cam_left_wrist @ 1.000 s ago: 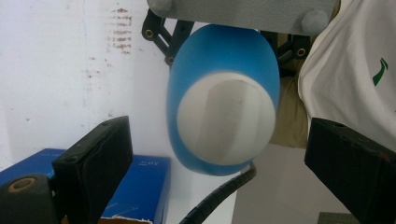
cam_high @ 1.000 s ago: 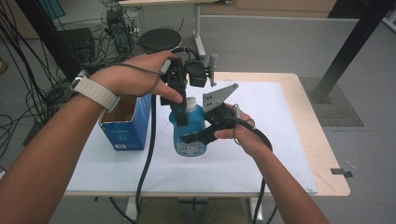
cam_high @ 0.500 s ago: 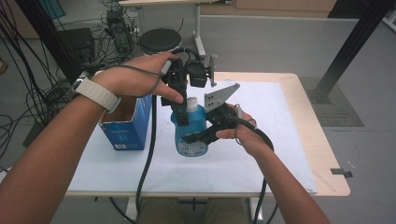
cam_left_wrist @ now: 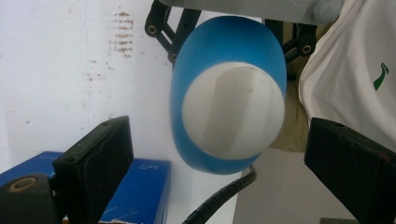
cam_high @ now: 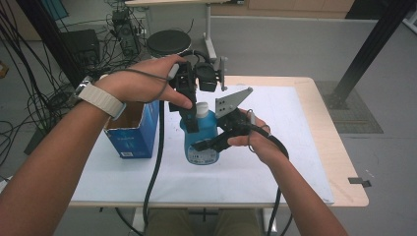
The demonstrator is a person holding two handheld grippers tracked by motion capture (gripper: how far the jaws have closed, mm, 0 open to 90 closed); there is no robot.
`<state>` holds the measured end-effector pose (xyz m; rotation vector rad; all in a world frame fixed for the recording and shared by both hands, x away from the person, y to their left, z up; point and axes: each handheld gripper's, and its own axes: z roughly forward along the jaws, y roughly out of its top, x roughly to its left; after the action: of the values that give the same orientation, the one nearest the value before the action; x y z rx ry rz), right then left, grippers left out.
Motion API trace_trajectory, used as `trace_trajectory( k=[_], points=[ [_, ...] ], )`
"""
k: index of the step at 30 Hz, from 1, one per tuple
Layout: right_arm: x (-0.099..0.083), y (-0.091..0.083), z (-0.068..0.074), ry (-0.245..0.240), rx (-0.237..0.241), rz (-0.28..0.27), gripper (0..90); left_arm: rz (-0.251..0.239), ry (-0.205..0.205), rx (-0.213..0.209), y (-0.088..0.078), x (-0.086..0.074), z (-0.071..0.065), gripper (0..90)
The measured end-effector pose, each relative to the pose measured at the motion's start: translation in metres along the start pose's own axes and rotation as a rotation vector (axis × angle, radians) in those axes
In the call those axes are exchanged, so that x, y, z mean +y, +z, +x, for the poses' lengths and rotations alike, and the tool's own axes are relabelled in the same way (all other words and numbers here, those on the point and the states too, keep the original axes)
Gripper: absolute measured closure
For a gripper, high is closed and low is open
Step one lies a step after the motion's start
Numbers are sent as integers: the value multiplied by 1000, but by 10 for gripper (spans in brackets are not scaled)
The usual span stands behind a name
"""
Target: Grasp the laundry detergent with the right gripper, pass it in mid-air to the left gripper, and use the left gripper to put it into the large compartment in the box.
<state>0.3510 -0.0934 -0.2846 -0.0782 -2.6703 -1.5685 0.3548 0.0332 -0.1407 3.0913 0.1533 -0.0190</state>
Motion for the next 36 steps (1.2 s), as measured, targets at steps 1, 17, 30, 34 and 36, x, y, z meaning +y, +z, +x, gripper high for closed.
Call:
trace_trajectory(
  k=[1, 17, 30, 34, 36],
  points=[
    [0, 0, 0, -1, 0, 0, 435, -1, 0, 1, 0, 0, 0, 85],
    [0, 2, 0, 2, 5, 6, 435, -7, -3, 4, -1, -2, 0, 85],
    [0, 2, 0, 5, 8, 6, 435, -7, -5, 7, 0, -2, 0, 85],
    [0, 2, 0, 4, 9, 9, 435, -7, -3, 8, 0, -2, 0, 85],
    [0, 2, 0, 8, 9, 9, 435, -7, -3, 8, 0, -1, 0, 85]
  ],
)
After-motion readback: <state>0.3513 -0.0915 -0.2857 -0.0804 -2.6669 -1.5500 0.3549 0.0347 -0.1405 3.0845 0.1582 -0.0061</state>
